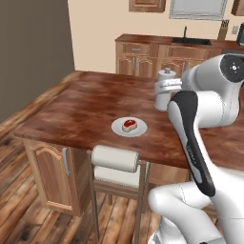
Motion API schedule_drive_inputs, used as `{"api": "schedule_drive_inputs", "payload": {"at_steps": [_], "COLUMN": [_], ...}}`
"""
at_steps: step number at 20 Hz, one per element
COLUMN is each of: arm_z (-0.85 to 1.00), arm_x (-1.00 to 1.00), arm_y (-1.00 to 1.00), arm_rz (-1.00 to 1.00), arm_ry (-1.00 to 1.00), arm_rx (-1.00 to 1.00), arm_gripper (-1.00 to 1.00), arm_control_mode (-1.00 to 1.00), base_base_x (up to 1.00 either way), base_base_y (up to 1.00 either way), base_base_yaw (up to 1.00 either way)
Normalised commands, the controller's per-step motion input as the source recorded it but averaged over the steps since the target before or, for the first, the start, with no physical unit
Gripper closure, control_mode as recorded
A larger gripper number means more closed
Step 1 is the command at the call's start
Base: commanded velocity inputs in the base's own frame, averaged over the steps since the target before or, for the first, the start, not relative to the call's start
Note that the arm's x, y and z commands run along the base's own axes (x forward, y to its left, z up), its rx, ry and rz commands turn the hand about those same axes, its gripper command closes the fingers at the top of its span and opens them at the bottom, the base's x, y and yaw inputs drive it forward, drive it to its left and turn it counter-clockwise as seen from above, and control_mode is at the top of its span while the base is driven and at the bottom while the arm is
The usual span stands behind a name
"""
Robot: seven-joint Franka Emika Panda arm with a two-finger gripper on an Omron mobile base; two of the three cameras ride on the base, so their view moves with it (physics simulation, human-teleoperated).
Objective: Retrieve the shaker from the cabinet and place it next the steak on a plate on the dining table.
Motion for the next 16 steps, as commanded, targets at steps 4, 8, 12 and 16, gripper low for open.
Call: {"api": "schedule_drive_inputs", "payload": {"at_steps": [4,8,12,16], "arm_z": [-0.14,-0.09,-0.01,-0.02], "arm_x": [0.44,0.69,0.50,0.38], "arm_y": [-0.08,-0.21,-0.35,-0.36], "arm_rz": [0.01,0.05,0.13,0.08], "arm_ry": [0.00,0.00,0.00,0.01], "arm_rx": [0.00,0.00,0.00,0.00], "arm_gripper": [1.00,1.00,1.00,1.00], "arm_control_mode": [-1.00,-1.00,-1.00,-1.00], "base_base_x": [0.00,0.00,0.00,0.00], "base_base_y": [0.00,0.00,0.00,0.00], "base_base_yaw": [0.00,0.00,0.00,0.00]}}
